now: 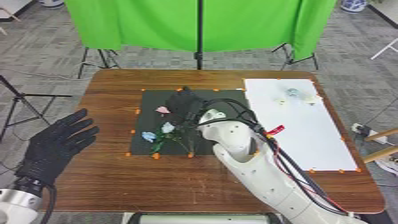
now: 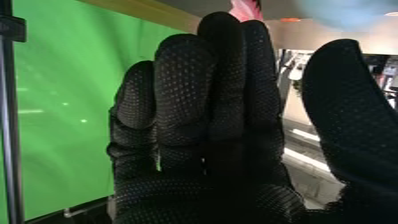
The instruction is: Arrange flowers
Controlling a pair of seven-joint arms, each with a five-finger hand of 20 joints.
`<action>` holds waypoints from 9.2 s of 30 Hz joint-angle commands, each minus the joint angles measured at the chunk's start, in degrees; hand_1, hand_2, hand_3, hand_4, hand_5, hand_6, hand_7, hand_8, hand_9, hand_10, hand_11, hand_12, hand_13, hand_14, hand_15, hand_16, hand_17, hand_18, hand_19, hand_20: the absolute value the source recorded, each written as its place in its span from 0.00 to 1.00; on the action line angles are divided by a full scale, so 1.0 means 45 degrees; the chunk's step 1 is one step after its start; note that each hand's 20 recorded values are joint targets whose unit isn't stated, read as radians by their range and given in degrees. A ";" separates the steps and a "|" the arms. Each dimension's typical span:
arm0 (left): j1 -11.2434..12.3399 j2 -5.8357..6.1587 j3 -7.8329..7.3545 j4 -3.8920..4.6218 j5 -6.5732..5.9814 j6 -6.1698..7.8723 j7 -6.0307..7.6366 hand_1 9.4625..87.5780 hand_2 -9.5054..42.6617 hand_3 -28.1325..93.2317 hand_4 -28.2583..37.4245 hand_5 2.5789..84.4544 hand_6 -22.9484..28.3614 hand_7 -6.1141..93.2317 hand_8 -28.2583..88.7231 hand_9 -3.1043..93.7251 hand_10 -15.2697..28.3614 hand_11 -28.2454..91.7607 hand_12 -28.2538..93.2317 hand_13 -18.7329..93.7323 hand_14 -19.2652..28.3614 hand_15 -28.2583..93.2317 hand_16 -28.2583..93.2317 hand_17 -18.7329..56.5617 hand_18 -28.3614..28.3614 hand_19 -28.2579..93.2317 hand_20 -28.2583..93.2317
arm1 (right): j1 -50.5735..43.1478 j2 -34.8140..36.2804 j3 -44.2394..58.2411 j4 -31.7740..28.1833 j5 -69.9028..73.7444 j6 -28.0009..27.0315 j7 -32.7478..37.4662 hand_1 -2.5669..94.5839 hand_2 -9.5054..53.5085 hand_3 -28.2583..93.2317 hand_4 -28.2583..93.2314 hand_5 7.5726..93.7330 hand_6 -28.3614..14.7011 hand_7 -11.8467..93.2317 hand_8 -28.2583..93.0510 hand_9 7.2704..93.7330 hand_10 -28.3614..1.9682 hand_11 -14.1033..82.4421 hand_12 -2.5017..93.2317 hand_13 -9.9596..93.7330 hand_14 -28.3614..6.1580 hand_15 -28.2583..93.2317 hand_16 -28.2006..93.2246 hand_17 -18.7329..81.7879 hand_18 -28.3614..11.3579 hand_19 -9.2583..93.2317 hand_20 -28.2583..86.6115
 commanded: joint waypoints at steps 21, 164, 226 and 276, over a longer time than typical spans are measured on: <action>0.0672 -0.0396 -0.0337 -0.0158 0.0060 0.0139 0.0250 0.20 0.19 0.83 0.07 0.41 0.49 0.28 0.15 0.33 0.63 0.45 0.35 0.37 0.71 0.51 0.23 0.10 0.87 0.60 0.29 | -0.0545 0.5127 0.3206 -0.0039 0.2166 -0.0060 0.4523 0.29 0.00 0.98 0.00 0.35 0.58 0.44 0.06 0.37 0.56 0.52 0.23 0.48 0.60 0.63 0.34 0.37 0.30 0.75 0.54; 0.0362 -0.0376 -0.0112 -0.0036 0.0064 0.0092 -0.0102 0.20 0.20 0.83 0.07 0.41 0.50 0.28 0.15 0.33 0.63 0.45 0.35 0.37 0.72 0.51 0.23 0.10 0.87 0.60 0.28 | -0.1436 0.1962 0.1192 -0.2479 0.1353 -0.0497 0.1043 0.31 0.00 0.94 0.00 0.66 0.71 0.50 0.03 0.76 0.73 0.53 0.28 0.82 0.78 0.72 0.45 0.48 0.27 0.87 0.65; 0.0513 -0.0495 -0.0220 -0.0128 0.0097 0.0179 -0.0063 0.21 0.20 0.83 0.07 0.41 0.50 0.28 0.15 0.32 0.63 0.45 0.35 0.37 0.72 0.52 0.23 0.10 0.87 0.60 0.28 | -0.3286 0.4912 0.4655 -0.2453 0.5159 0.3729 0.3075 0.54 0.00 0.92 0.00 0.81 0.70 0.54 0.12 0.98 0.86 0.31 0.51 0.95 0.87 0.57 0.55 0.57 0.35 0.85 0.59; 0.0310 -0.0398 0.0003 0.0034 0.0091 0.0094 -0.0351 0.21 0.20 0.83 0.07 0.41 0.50 0.28 0.15 0.32 0.63 0.45 0.35 0.37 0.72 0.52 0.23 0.10 0.87 0.60 0.28 | -0.1650 0.2127 0.1987 -0.1043 0.2596 0.1188 0.1787 0.38 0.00 0.91 0.00 0.69 0.75 0.40 0.13 0.86 0.81 0.42 0.38 0.85 0.79 0.68 0.45 0.48 0.30 0.84 0.64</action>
